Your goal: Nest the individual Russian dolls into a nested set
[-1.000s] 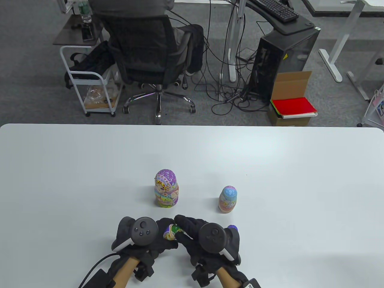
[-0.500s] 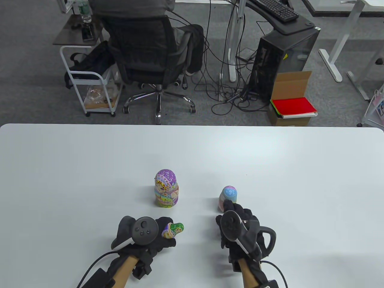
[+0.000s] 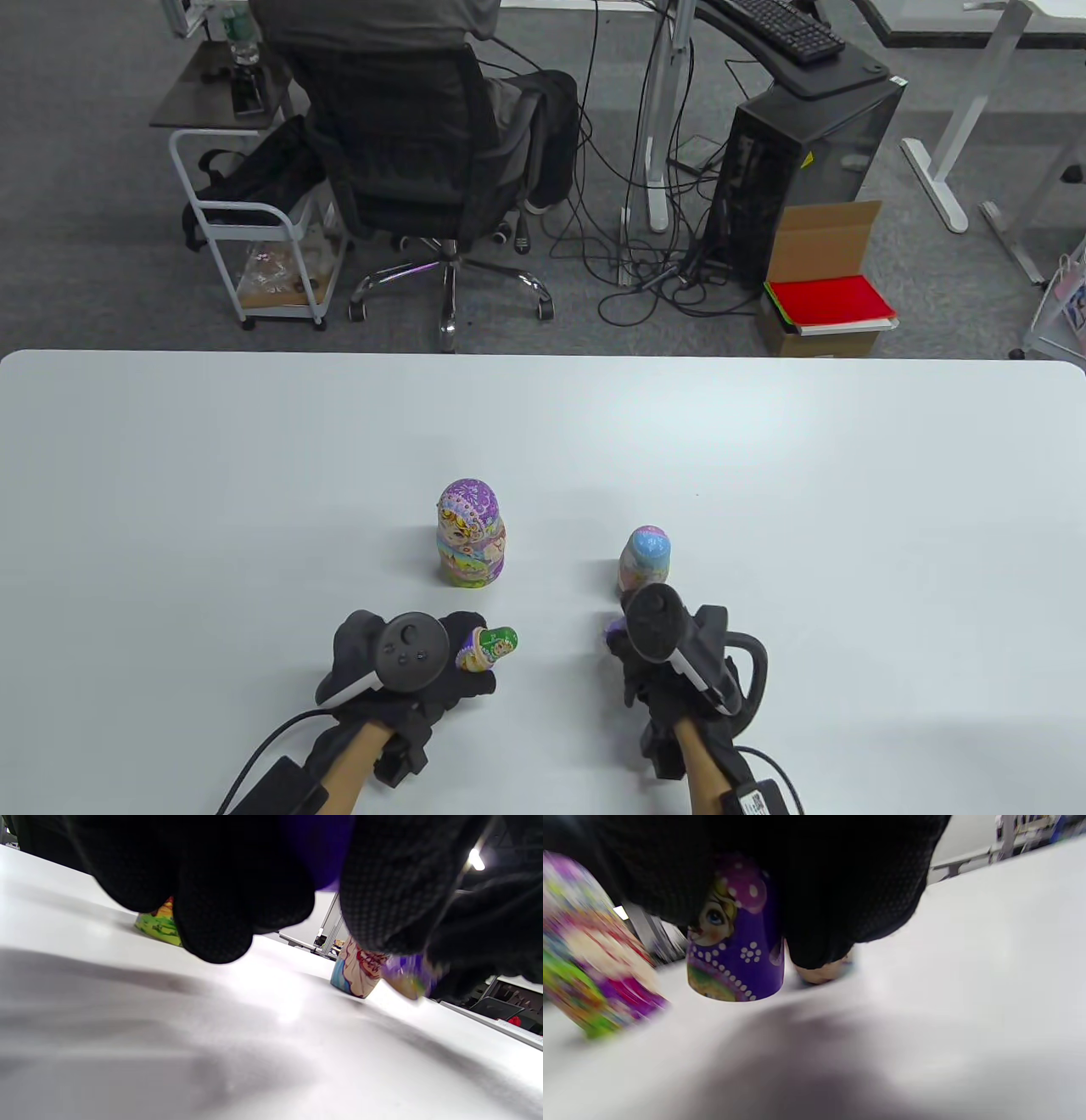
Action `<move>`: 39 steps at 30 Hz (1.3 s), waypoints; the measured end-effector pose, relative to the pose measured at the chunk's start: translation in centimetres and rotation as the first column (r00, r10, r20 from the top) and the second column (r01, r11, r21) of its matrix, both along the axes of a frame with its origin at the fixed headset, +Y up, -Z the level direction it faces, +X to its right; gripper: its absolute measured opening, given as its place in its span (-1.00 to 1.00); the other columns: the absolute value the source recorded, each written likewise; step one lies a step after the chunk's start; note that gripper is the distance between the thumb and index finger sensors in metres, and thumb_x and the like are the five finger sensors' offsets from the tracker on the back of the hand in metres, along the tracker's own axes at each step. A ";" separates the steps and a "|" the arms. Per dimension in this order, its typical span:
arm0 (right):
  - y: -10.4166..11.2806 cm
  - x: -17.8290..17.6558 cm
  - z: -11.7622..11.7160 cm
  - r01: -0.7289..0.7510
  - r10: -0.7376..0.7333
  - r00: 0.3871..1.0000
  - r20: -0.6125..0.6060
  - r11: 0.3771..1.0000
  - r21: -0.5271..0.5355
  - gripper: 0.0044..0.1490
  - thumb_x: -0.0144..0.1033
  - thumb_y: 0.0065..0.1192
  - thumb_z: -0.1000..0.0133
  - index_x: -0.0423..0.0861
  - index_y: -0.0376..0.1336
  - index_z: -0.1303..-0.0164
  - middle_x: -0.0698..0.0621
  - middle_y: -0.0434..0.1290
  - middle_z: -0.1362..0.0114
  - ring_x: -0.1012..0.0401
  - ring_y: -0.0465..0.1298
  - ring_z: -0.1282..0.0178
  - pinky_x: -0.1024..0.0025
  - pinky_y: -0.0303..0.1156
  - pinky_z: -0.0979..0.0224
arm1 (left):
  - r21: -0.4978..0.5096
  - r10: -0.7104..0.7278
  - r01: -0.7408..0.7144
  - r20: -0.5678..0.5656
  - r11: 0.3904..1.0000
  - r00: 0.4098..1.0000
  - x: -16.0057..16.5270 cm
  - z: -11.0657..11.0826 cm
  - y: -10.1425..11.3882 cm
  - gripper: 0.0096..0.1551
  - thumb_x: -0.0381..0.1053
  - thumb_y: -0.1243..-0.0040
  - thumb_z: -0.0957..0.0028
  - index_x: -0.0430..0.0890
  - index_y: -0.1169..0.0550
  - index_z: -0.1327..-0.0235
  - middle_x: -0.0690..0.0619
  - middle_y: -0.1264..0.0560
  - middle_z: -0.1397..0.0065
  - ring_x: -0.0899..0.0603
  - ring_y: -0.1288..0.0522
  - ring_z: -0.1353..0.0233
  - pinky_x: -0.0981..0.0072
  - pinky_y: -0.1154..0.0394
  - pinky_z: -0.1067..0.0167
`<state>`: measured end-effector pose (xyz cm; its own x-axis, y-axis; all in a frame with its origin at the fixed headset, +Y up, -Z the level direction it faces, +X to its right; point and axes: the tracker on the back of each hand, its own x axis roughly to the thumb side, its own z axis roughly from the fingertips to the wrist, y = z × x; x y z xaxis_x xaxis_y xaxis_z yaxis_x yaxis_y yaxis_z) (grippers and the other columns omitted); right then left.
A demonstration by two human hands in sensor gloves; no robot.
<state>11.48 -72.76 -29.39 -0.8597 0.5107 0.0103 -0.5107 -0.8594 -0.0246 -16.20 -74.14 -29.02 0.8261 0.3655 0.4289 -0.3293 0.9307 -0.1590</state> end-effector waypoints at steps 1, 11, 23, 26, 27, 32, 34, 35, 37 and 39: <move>-0.1 -0.3 0.1 0.151 -0.151 0.987 -0.051 0.989 -0.005 -0.25 0.00 0.38 0.05 0.03 0.29 -0.35 -0.05 0.48 -0.40 0.09 0.68 -0.18 0.17 0.61 -0.30 | -0.004 -0.002 0.002 -0.002 1.000 1.000 0.0 -0.1 -0.1 -0.14 0.20 -0.50 0.12 -0.25 -0.53 -0.34 0.00 -0.68 -0.07 -0.16 -0.69 -0.10 -0.25 -0.54 -0.17; -0.6 -4.1 1.2 0.329 -0.333 0.920 -0.206 0.943 -0.054 -0.25 0.04 0.35 0.05 0.06 0.27 -0.37 -0.01 0.46 -0.41 0.13 0.67 -0.20 0.21 0.61 -0.32 | -0.006 -0.016 0.017 0.036 1.000 0.999 1.0 0.1 -0.3 -0.14 0.21 -0.50 0.11 -0.25 -0.53 -0.34 0.00 -0.68 -0.08 -0.16 -0.69 -0.11 -0.26 -0.54 -0.17; -0.9 -5.0 1.4 0.308 -0.318 0.918 -0.237 0.948 -0.080 -0.25 0.05 0.34 0.05 0.05 0.28 -0.36 -0.01 0.47 -0.40 0.13 0.68 -0.18 0.21 0.61 -0.31 | 0.006 -0.024 0.024 0.052 1.000 0.998 1.4 0.2 -0.3 -0.14 0.21 -0.50 0.11 -0.25 -0.53 -0.34 0.00 -0.68 -0.07 -0.16 -0.69 -0.10 -0.26 -0.54 -0.17; -1.0 -5.1 1.4 0.312 -0.323 0.915 -0.240 0.946 -0.086 -0.26 0.04 0.34 0.04 0.05 0.28 -0.36 -0.02 0.47 -0.40 0.12 0.68 -0.18 0.21 0.61 -0.31 | 0.004 -0.025 0.025 0.056 1.000 0.998 1.4 0.2 -0.4 -0.14 0.21 -0.50 0.11 -0.25 -0.53 -0.33 0.00 -0.69 -0.07 -0.16 -0.69 -0.10 -0.26 -0.54 -0.17; -0.9 -5.1 1.4 0.313 -0.325 0.914 -0.243 0.946 -0.088 -0.26 0.03 0.34 0.04 0.05 0.28 -0.36 -0.02 0.47 -0.40 0.12 0.68 -0.18 0.21 0.61 -0.31 | 0.001 -0.025 0.025 0.057 1.000 0.998 1.4 0.2 -0.4 -0.14 0.20 -0.50 0.11 -0.26 -0.53 -0.33 0.00 -0.69 -0.07 -0.16 -0.70 -0.10 -0.26 -0.54 -0.17; -0.9 -5.0 1.4 0.331 -0.344 0.903 -0.257 0.939 -0.093 -0.27 -0.02 0.36 0.04 0.04 0.28 -0.35 -0.04 0.47 -0.41 0.11 0.68 -0.19 0.20 0.62 -0.32 | -0.041 -0.002 0.005 0.077 0.999 0.997 1.4 0.1 -0.4 -0.15 0.20 -0.49 0.10 -0.27 -0.53 -0.34 -0.01 -0.69 -0.07 -0.17 -0.70 -0.10 -0.26 -0.53 -0.17; -0.9 -5.0 1.4 0.339 -0.352 0.901 -0.252 0.936 -0.093 -0.27 -0.02 0.37 0.05 0.03 0.29 -0.35 -0.05 0.47 -0.40 0.11 0.69 -0.18 0.21 0.63 -0.31 | -0.042 0.002 0.001 0.078 0.999 0.997 1.4 0.1 -0.4 -0.15 0.20 -0.49 0.10 -0.28 -0.53 -0.33 -0.02 -0.69 -0.07 -0.17 -0.70 -0.09 -0.26 -0.53 -0.17; -0.9 -5.0 1.4 0.342 -0.355 0.900 -0.254 0.935 -0.094 -0.27 -0.02 0.37 0.05 0.03 0.29 -0.34 -0.05 0.48 -0.39 0.12 0.69 -0.17 0.21 0.63 -0.30 | -0.040 0.001 0.002 0.083 0.999 0.997 1.4 0.1 -0.4 -0.15 0.20 -0.48 0.10 -0.28 -0.54 -0.33 -0.02 -0.69 -0.06 -0.17 -0.70 -0.09 -0.26 -0.54 -0.17; -0.9 -4.9 1.4 0.356 -0.370 0.894 -0.253 0.929 -0.097 -0.27 -0.02 0.38 0.06 0.02 0.30 -0.33 -0.06 0.49 -0.38 0.12 0.70 -0.15 0.22 0.65 -0.28 | -0.054 0.019 -0.014 0.090 0.998 0.996 1.3 0.1 -0.3 -0.15 0.20 -0.48 0.10 -0.29 -0.54 -0.32 -0.02 -0.69 -0.06 -0.17 -0.70 -0.09 -0.26 -0.54 -0.17; -0.8 -4.8 1.3 0.379 -0.393 0.885 -0.250 0.919 -0.105 -0.27 -0.03 0.40 0.07 0.00 0.31 -0.33 -0.08 0.49 -0.37 0.12 0.71 -0.14 0.21 0.65 -0.27 | -0.083 0.046 -0.038 0.103 0.996 0.994 1.2 0.0 -0.2 -0.15 0.20 -0.48 0.10 -0.30 -0.55 -0.32 -0.03 -0.70 -0.05 -0.17 -0.71 -0.08 -0.26 -0.54 -0.16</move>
